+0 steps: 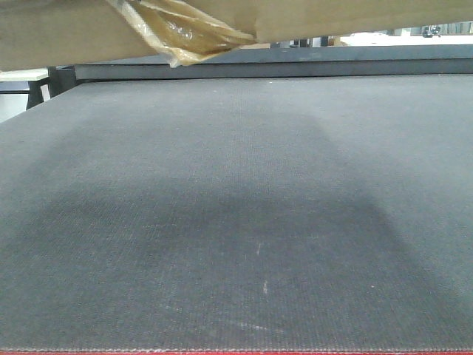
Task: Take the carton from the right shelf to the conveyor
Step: 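Bring the held carton over the black conveyor belt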
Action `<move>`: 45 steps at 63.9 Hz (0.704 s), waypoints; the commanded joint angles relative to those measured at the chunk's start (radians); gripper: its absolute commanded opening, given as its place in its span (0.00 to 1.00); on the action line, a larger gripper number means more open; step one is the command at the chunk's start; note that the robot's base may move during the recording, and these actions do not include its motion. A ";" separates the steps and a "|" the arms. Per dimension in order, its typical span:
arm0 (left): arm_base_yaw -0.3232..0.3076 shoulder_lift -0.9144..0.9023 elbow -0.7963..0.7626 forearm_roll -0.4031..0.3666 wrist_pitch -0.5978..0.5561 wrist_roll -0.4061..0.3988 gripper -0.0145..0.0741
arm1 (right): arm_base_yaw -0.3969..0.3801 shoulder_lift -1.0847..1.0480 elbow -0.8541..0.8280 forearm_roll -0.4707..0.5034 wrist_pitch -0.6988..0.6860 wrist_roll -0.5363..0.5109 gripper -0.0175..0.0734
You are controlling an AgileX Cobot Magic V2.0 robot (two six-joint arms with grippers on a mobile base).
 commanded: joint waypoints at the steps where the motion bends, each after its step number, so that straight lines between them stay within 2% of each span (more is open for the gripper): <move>1: -0.001 -0.011 -0.004 0.051 -0.023 0.009 0.15 | 0.000 -0.015 -0.007 0.011 -0.042 -0.013 0.12; 45: -0.001 -0.011 -0.004 0.051 -0.023 0.009 0.15 | 0.000 -0.015 -0.007 0.011 -0.042 -0.013 0.12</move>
